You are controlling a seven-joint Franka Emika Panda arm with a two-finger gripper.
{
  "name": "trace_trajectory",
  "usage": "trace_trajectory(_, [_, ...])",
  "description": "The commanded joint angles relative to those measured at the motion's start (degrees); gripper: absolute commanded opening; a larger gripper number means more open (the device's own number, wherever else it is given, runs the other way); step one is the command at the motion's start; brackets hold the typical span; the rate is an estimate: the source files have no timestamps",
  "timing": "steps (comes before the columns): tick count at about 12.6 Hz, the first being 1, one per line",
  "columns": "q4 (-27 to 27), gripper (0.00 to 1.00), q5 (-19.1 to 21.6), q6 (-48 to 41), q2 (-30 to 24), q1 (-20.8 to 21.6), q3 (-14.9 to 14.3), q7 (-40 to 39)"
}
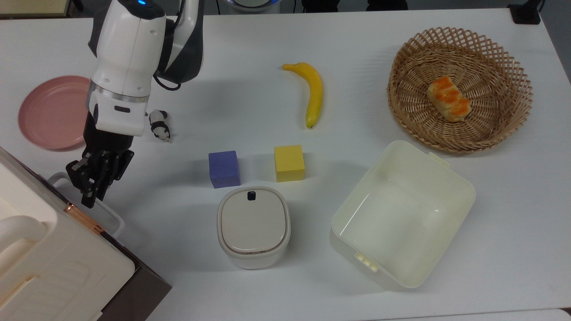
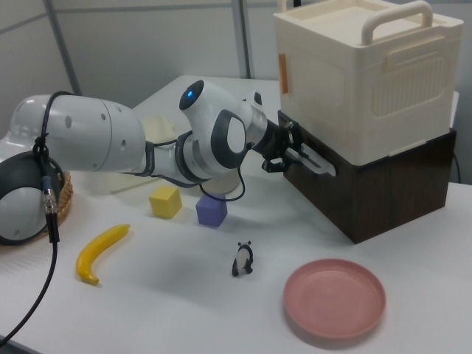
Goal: Open the drawer
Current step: 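Pull the handle outward to slide the drawer open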
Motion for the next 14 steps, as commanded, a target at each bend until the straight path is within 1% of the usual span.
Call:
trace_trajectory(1, [-2.7, 0.00, -2.7, 0.6, -2.4, 0.6, -0.4, -0.6])
trace_trajectory(4, [-7.8, 0.00, -2.6, 0.5, -6.2, 1.3, -0.3, -0.1])
trace_trajectory(6, [-12.7, 0.00, -2.6, 0.2, -10.1, 2.6, -0.3, 0.7])
trace_trajectory(9, [-18.3, 0.00, -2.6, 0.1, -14.6, 3.6, -0.3, 2.1])
trace_trajectory(11, [-20.8, 0.00, -2.6, -1.1, -16.8, 4.5, -0.3, 2.8])
trace_trajectory(14, [-22.9, 0.00, -2.6, -2.1, -18.3, 5.4, -0.2, 4.0])
